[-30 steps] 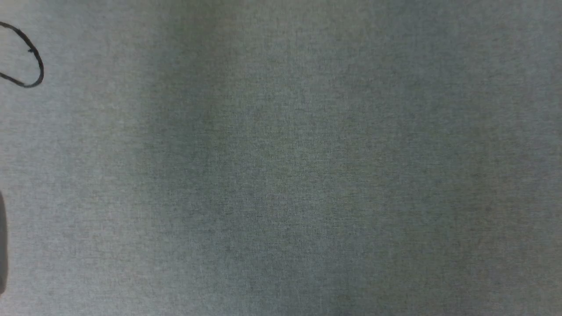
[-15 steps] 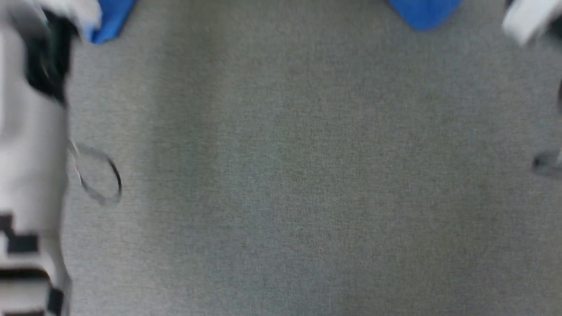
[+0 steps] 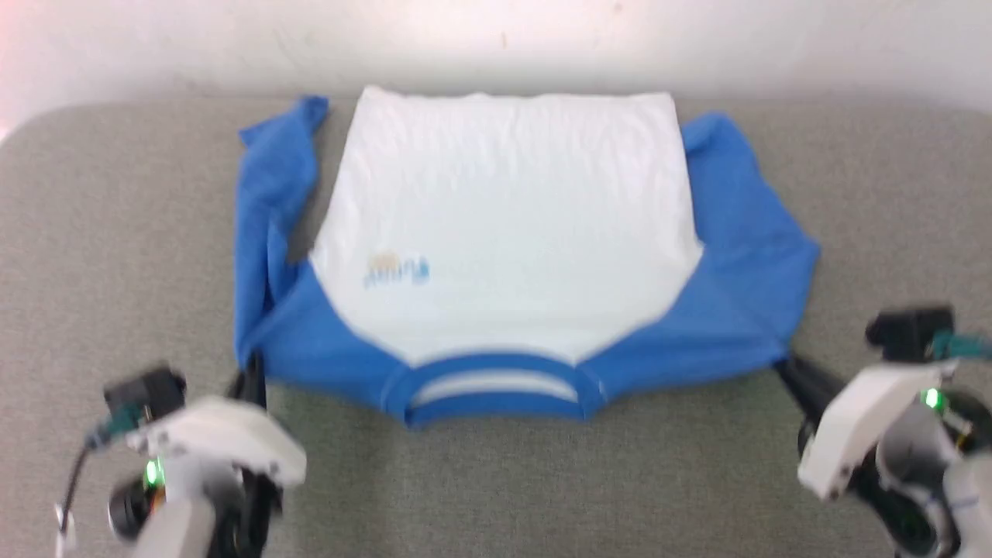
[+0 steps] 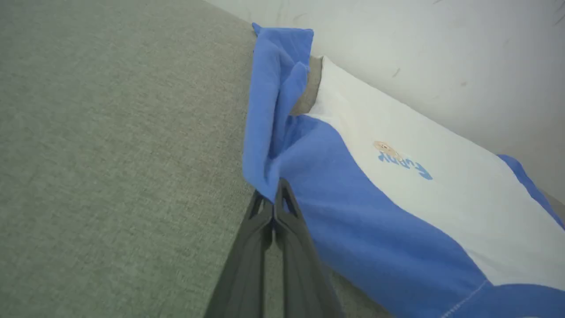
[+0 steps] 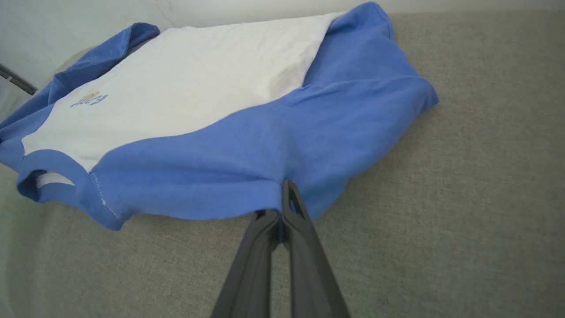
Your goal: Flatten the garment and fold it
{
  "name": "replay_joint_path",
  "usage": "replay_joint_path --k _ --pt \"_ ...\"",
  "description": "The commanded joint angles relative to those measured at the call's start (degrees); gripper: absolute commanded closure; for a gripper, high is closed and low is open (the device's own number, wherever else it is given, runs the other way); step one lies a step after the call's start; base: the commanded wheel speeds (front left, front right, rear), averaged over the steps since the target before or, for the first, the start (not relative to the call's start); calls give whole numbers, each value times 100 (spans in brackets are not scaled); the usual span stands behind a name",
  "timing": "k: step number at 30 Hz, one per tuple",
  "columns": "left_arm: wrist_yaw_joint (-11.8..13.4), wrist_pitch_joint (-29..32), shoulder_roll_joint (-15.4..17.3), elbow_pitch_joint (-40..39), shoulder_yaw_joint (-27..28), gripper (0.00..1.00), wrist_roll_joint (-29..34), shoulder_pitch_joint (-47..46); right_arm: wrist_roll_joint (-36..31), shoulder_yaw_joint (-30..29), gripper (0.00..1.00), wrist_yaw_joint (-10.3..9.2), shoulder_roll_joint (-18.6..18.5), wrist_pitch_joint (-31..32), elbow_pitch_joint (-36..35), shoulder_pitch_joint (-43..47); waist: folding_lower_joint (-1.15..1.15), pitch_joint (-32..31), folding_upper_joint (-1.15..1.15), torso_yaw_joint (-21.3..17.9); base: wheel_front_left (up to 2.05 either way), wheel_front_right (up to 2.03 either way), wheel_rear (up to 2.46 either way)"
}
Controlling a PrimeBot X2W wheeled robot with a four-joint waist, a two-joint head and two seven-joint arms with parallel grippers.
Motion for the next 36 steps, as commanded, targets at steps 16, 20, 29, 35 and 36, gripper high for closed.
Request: replay_joint_path --k 16,20,29,35,36 --pt "1036 1620 220 -578 -213 100 -270 2312 -852 -77 100 -12 -93 1282 -313 1792 3 -966 0 -50 0 0 0" --pt "1071 1797 158 -659 -232 100 -389 2325 -893 -70 100 -12 16 1551 -399 1857 3 -953 0 -85 0 0 0" --pt "1115 1714 287 -1288 121 0 -551 2254 -761 -332 0 -12 208 1576 -790 1839 3 -931 0 -130 0 0 0" --pt "1281 1366 605 -2140 529 0 -332 2147 -516 -1254 0 -12 499 1700 -1440 1715 3 -827 0 -124 0 0 0" --pt "1260 1117 577 -2257 632 0 -284 2065 -541 -1448 0 -12 572 1691 -1512 1618 3 -793 0 -127 0 0 0"
